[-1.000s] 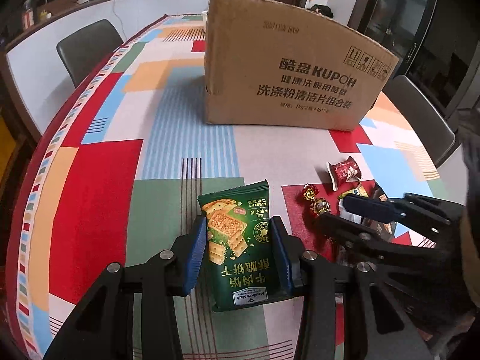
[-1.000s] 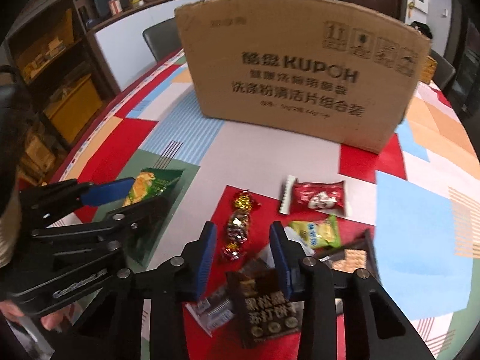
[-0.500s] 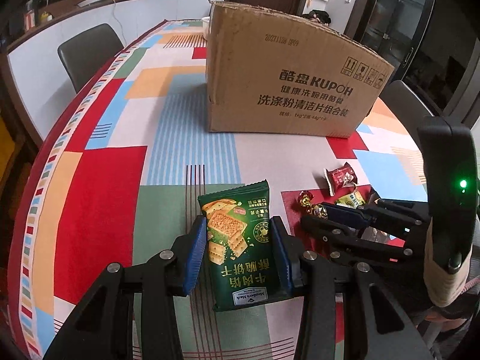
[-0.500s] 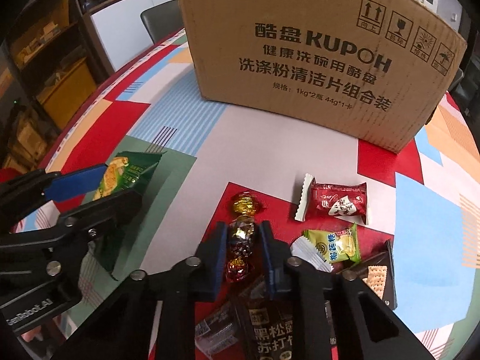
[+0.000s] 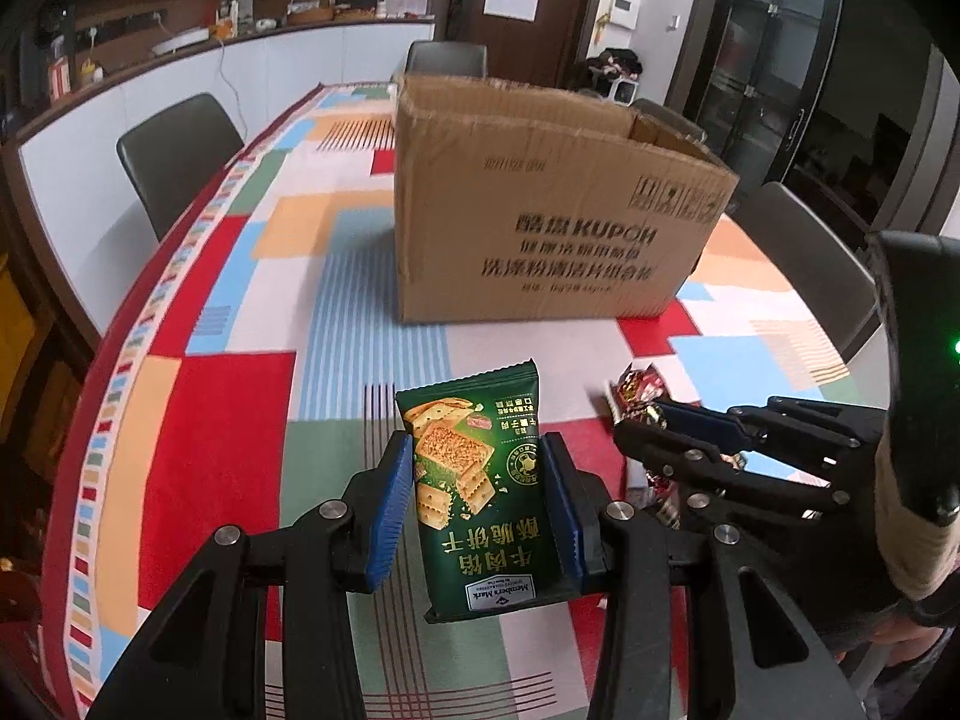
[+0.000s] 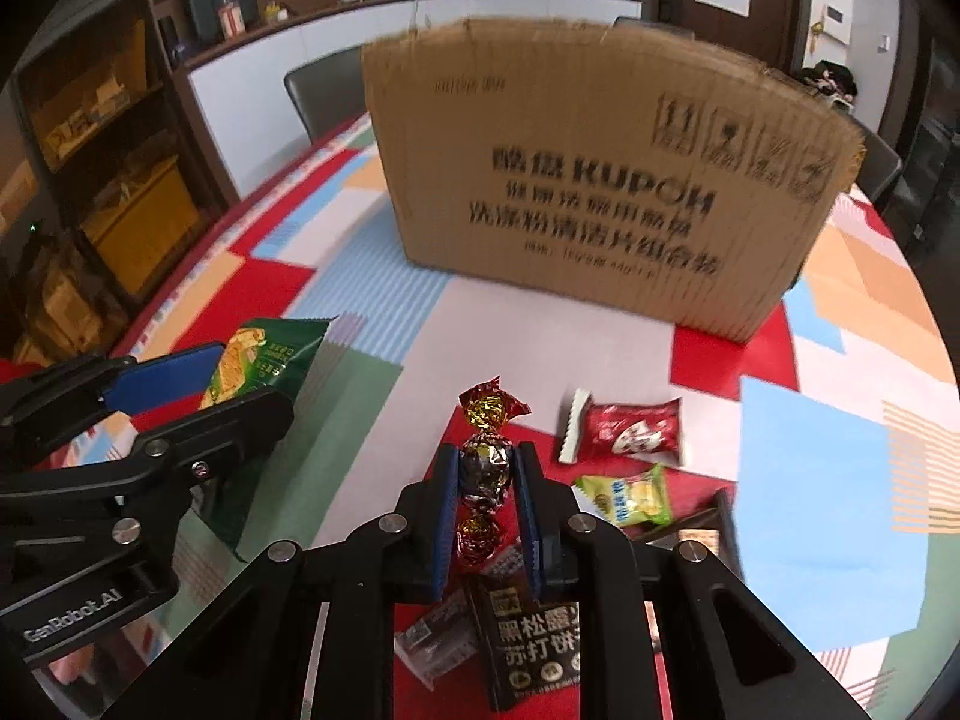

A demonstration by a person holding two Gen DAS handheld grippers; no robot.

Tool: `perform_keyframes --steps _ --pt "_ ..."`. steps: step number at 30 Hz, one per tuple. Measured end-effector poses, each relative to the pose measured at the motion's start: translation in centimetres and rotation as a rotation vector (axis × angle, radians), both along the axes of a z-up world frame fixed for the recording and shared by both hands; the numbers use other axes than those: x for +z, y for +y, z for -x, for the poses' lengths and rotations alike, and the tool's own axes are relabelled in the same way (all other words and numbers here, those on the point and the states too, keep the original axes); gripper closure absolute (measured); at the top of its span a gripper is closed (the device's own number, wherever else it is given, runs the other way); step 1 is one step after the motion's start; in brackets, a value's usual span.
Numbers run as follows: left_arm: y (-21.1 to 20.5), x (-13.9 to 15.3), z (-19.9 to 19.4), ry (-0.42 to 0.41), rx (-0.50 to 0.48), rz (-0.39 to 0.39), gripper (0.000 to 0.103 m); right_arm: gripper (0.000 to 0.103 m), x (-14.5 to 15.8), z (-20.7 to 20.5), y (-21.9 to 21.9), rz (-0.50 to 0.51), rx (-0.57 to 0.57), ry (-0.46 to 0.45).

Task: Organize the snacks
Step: 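Carry both snacks over the box and open both tools to drop them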

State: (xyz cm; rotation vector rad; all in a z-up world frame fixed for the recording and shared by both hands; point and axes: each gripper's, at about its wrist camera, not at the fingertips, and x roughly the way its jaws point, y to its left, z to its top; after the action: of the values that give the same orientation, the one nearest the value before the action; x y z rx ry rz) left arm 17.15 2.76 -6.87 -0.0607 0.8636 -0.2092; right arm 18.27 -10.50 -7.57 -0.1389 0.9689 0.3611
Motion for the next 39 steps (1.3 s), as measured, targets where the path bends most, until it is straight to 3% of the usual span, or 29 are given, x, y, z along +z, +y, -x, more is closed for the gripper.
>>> perform_keyframes --steps 11,26,39 --pt "0.0 5.1 -0.3 -0.129 0.001 0.008 0.061 0.083 6.4 0.8 -1.8 -0.065 -0.041 -0.16" --pt "-0.5 10.8 -3.6 -0.273 -0.002 -0.004 0.061 0.083 13.6 -2.0 -2.5 -0.113 -0.068 -0.353" --pt "-1.5 13.0 -9.1 -0.32 -0.014 -0.038 0.061 0.083 15.3 -6.4 -3.5 -0.099 -0.091 -0.4"
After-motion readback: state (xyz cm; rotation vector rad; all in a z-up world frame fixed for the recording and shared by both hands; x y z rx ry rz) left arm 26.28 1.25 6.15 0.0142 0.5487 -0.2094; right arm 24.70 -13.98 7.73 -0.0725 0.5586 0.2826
